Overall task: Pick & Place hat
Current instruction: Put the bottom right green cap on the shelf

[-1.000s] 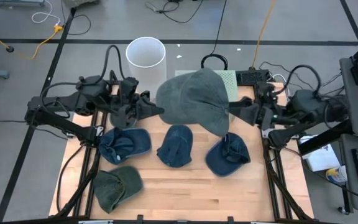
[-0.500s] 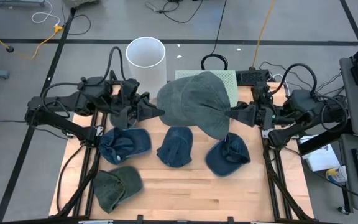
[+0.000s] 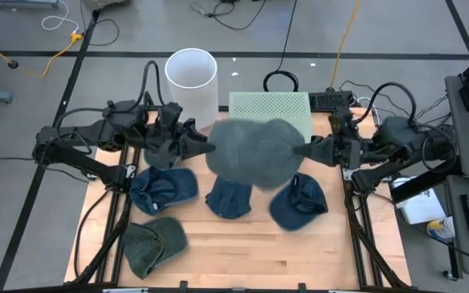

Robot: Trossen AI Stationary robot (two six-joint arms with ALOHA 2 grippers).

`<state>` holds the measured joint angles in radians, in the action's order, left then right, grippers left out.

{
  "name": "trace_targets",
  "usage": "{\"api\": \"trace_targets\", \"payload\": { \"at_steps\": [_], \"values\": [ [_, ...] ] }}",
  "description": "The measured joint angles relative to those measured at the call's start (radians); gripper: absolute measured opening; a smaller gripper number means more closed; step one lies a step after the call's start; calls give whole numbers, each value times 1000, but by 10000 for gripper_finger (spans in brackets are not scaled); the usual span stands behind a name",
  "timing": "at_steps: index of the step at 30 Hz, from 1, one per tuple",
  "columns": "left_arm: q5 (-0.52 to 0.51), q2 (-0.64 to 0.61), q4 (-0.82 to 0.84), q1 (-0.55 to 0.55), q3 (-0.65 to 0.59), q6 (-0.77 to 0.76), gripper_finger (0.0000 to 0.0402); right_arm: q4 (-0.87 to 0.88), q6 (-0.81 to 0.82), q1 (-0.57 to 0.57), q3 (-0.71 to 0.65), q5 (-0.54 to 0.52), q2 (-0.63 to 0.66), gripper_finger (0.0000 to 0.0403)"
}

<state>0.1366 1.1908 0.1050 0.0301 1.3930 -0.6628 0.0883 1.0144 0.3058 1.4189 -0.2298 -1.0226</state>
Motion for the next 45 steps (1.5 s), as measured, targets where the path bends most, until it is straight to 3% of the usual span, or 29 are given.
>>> {"api": "trace_targets", "payload": {
  "at_steps": [5, 9, 14, 22, 27, 36, 40, 45],
  "values": [
    [-6, 0, 138, -36, 0, 84, 221, -2, 6, 0, 0, -1, 43, 16],
    [-7, 0, 318, -62, 0, 145, 268, 3, 21, 0, 0, -4, 62, 16],
    [-6, 0, 481, -58, 0, 134, 300, 37, 21, -18, 0, -48, 73, 16],
    [18, -8, 502, 9, 0, 162, 323, 135, -28, -178, 0, -23, 54, 16],
    [23, -6, 505, 33, 0, 194, 325, 112, -39, -377, 0, 147, 19, 16],
    [24, -7, 505, 40, 0, 197, 311, -32, 53, -753, 0, 663, -132, 16],
    [36, -7, 505, 40, 0, 190, 306, -149, 99, -876, 0, 879, -215, 16],
    [75, -7, 505, 40, 0, 189, 311, -218, 88, -990, 1, 1036, -320, 16]
  ]
}}
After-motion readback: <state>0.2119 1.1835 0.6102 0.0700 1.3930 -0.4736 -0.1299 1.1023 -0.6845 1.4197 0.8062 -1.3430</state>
